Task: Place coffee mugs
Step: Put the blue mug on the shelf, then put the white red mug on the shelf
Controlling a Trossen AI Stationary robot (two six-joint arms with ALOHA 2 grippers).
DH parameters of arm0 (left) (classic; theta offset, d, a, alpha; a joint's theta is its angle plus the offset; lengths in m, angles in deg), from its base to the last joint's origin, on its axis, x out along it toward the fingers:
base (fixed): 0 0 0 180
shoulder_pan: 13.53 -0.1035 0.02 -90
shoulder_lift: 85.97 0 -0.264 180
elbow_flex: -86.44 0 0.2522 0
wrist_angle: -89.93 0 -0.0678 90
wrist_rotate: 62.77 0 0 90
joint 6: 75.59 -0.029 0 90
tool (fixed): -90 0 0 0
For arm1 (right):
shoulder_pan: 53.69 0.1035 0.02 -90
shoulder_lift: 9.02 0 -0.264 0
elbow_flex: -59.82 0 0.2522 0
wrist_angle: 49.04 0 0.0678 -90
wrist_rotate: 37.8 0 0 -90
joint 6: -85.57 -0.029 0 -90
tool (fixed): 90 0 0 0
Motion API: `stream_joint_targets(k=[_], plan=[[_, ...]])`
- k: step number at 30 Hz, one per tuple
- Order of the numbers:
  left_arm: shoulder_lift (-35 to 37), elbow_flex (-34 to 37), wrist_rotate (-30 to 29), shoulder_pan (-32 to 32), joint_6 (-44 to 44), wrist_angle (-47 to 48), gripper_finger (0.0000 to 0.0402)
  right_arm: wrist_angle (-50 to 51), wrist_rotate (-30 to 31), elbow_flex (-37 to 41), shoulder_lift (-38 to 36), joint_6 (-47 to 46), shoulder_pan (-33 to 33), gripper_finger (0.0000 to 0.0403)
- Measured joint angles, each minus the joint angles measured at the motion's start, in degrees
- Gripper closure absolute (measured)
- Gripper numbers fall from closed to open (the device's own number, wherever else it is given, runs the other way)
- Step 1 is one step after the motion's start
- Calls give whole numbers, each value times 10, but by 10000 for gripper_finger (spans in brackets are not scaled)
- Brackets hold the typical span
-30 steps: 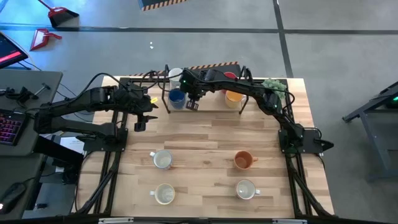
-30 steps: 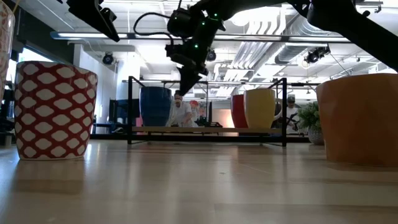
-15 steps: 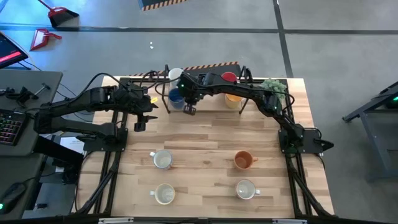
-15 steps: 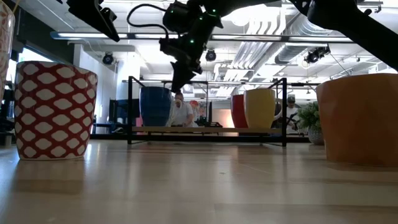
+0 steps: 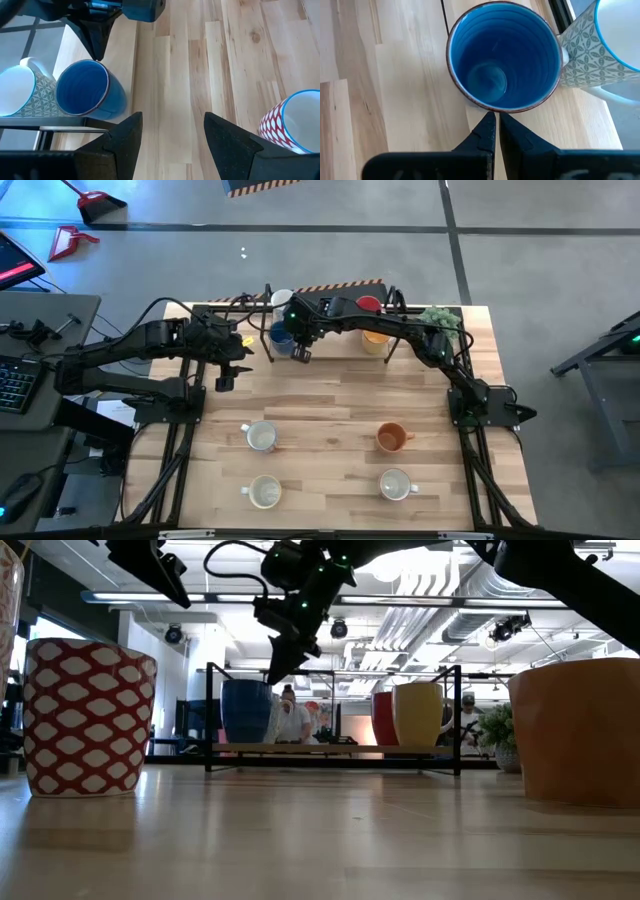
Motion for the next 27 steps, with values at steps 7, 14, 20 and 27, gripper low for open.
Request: stream_joint_targets(k=[7,14,20,27], plan=[[0,0,0,0,0,9,202,-2,0,0,0,0,0,398],[0,0,0,0,0,9,202,-10,3,0,0,0,0,398],[0,0,0,0,6,9,202,36,2,0,0,-5,0,398],[0,0,0,0,6,9,202,84,-40,0,-4,-14,42,398]])
